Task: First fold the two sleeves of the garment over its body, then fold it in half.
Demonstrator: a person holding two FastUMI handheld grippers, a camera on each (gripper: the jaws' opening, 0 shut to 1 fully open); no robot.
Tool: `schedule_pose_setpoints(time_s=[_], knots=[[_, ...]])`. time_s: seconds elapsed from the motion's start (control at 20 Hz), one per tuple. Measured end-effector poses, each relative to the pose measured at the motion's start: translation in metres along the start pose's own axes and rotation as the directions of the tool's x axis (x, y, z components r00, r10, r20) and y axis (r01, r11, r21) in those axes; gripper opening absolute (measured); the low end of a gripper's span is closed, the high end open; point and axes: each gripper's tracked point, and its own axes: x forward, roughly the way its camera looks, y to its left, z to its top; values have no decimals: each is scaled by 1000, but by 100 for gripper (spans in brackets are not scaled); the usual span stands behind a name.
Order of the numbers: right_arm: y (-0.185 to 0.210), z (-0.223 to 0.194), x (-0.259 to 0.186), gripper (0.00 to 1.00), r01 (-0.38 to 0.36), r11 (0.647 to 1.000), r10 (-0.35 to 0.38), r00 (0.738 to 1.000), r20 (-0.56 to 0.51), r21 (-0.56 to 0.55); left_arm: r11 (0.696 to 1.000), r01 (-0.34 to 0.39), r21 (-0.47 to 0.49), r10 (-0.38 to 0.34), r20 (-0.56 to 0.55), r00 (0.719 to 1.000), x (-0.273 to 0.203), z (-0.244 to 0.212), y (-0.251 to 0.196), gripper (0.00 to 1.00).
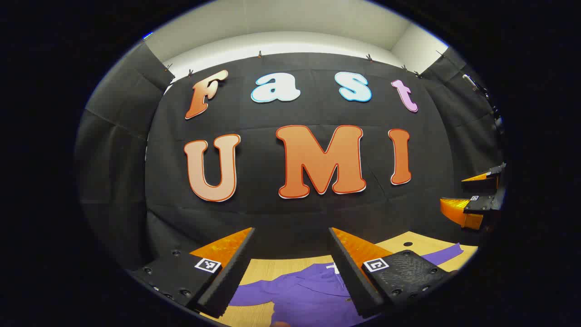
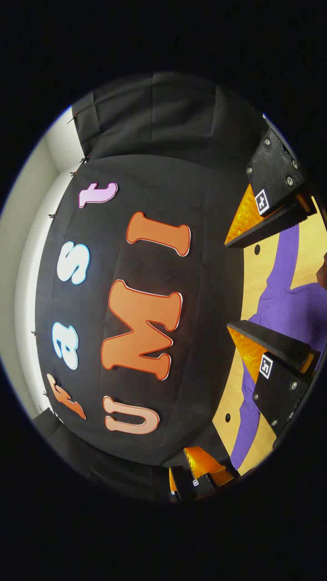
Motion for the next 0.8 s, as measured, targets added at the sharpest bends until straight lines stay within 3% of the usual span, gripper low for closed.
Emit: schedule_pose_setpoints(time_s=[0.8], knots=[[6,4,2,95,19,1000,-19,1000,8,6,1000,16,10,-16,9,1000,8,-3,5,98]])
